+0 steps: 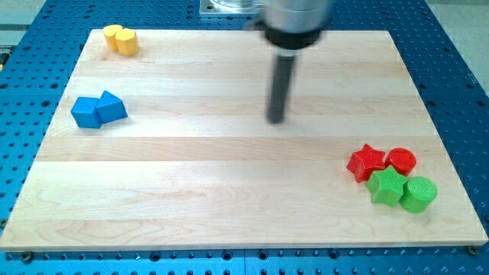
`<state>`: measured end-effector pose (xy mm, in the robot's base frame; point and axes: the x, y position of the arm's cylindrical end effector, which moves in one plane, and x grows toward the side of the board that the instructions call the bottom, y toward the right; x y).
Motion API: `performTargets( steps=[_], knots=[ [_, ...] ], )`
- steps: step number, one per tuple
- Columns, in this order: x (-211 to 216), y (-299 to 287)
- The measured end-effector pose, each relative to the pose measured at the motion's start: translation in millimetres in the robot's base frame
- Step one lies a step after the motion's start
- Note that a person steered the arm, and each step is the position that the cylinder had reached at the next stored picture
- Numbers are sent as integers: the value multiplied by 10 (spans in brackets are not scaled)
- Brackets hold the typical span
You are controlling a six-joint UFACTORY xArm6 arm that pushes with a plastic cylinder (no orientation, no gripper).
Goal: Push the blue blocks to the center of the board
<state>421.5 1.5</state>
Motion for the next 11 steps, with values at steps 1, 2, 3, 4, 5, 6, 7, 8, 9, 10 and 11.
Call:
performTargets(
  steps=[1, 2, 3, 4, 5, 6, 7, 8, 9, 10, 11],
  knots=[
    [690, -976],
    [713, -1985],
    [245, -2509],
    [12, -2889],
    [-146, -2930],
    [4, -2347],
    [113, -1830],
    [48, -1857],
    [32, -1522],
    [-310, -1490],
    [-504, -1223]
  ],
)
